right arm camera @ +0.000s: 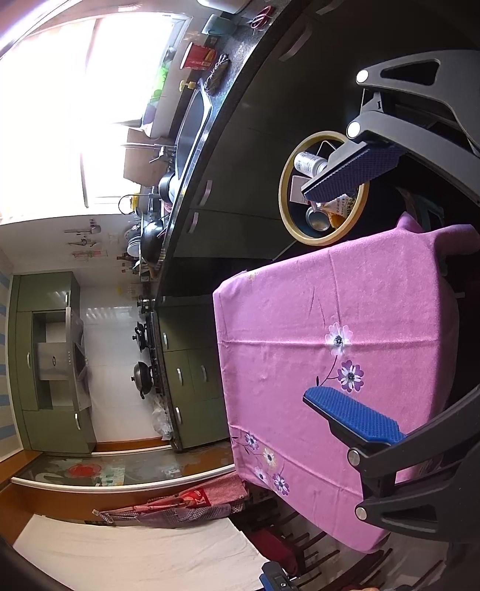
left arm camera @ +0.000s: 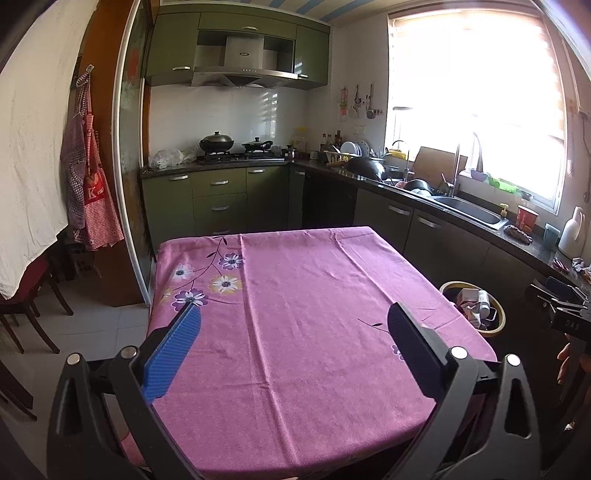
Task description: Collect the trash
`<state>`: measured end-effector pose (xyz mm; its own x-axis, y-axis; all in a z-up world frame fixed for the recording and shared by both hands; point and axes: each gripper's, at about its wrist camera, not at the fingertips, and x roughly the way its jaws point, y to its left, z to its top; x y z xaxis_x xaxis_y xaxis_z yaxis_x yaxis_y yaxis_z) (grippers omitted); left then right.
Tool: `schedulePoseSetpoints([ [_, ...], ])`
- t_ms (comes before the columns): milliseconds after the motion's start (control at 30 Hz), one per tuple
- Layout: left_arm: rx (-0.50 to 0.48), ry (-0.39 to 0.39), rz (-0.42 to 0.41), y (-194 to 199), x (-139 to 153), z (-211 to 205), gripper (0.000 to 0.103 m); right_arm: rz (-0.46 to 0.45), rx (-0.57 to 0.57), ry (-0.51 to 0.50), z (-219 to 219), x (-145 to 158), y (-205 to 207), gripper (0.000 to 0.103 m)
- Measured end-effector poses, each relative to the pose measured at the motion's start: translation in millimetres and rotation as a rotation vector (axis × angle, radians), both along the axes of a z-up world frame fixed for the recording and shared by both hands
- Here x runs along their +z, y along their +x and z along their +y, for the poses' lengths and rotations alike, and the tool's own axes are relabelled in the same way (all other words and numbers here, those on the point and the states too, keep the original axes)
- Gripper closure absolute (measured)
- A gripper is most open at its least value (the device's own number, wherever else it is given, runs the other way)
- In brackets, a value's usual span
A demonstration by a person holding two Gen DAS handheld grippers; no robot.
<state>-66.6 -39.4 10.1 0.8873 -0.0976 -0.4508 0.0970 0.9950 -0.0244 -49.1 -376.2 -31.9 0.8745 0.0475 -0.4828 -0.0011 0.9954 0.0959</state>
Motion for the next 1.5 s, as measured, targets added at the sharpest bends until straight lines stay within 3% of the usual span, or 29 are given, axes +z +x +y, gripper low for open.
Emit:
schedulePoseSetpoints([
  [1500,-0.019,0.010,0.043,4,-9,-6,0.007,-0.010,0.016,0.002,4,3,12,0.005],
])
